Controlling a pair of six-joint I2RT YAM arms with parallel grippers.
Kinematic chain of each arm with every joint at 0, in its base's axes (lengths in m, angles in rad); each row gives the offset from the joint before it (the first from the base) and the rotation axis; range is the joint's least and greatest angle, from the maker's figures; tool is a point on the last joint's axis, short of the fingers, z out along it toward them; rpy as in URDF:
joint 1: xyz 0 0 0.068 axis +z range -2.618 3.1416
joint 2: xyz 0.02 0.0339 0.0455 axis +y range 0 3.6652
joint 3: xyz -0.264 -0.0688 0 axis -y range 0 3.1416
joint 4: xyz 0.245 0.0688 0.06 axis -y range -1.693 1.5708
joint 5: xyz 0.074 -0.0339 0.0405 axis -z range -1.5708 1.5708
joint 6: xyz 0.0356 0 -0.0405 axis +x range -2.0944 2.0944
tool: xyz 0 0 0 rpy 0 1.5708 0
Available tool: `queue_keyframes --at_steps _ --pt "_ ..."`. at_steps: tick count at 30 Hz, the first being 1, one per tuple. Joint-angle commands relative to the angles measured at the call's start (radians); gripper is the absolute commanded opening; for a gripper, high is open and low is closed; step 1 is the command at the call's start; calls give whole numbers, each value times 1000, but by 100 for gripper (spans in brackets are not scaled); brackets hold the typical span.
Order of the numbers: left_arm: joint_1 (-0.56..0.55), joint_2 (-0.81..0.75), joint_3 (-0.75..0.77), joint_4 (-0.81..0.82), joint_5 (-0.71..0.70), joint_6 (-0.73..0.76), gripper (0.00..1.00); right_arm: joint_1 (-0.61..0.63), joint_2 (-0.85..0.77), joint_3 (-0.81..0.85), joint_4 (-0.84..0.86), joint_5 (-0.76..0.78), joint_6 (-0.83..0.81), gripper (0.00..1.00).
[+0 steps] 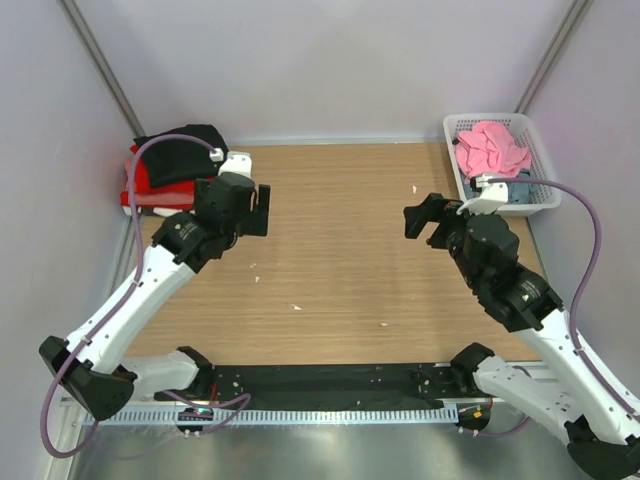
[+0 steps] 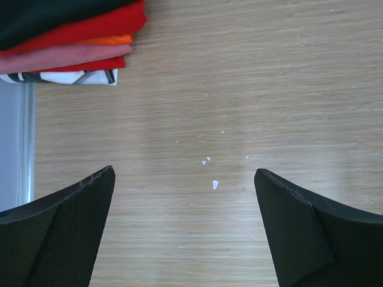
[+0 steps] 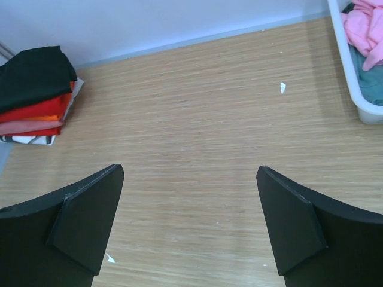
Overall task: Fold and stack the t-shirts
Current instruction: Grab the tshirt from the pile
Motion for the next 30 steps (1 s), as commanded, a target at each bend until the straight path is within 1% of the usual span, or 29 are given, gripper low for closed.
queue_keyframes --at_steps 1,4,5,6,7,8,9,11,12,13,14,15,16,17,18,19,21,22,24,25,30 --pt "-5 -30 -2 35 -9 1 100 -1 0 28 23 63 -41 100" --pt "-3 -33 -1 34 -8 0 100 0 -1 7 91 64 -111 100" --pt "-5 -35 1 34 -6 0 100 -1 17 4 123 99 -121 100" --pt "-5 -38 -1 34 -5 1 100 -1 40 8 134 224 -133 100" --pt "-5 -41 1 34 -6 3 100 -4 74 22 132 277 -144 100" --pt "-3 -44 -1 34 -6 1 100 -36 173 77 99 307 -151 100" --pt "-3 -47 -1 34 -12 3 100 -75 219 107 82 283 -151 100" --pt "-5 -54 -2 35 -17 4 100 -189 317 181 57 144 -113 100" --pt "-3 -56 -2 35 -20 4 100 -316 392 200 57 70 -90 100" --pt "-5 -59 -2 37 -17 4 100 -389 426 230 75 -60 -35 100" --pt "-5 -61 -5 38 -15 6 100 -447 457 250 79 -108 -12 100" --pt "-3 -62 -7 40 -12 4 100 -549 535 273 79 -145 13 99" --pt "-5 -62 -7 41 -11 4 100 -581 571 298 76 -168 31 98" --pt "-3 -58 -9 43 -12 6 100 -622 615 359 53 -199 63 98" --pt "-5 -56 -10 41 -12 7 100 -668 688 394 40 -216 66 98" --pt "-3 -51 -9 41 -14 9 100 -682 735 468 11 -216 68 98" --pt "-3 -48 -7 41 -17 14 100 -710 811 542 -19 -213 62 98" --pt "-3 -48 -5 41 -18 14 100 -737 888 607 -41 -213 57 98" --pt "-3 -48 -4 40 -17 14 100 -765 963 675 -59 -234 62 98" --pt "-2 -50 -5 40 -17 15 100 -793 1030 741 -76 -245 65 98" --pt "-2 -47 -4 38 -11 20 100 -823 1213 931 -144 -248 36 95"
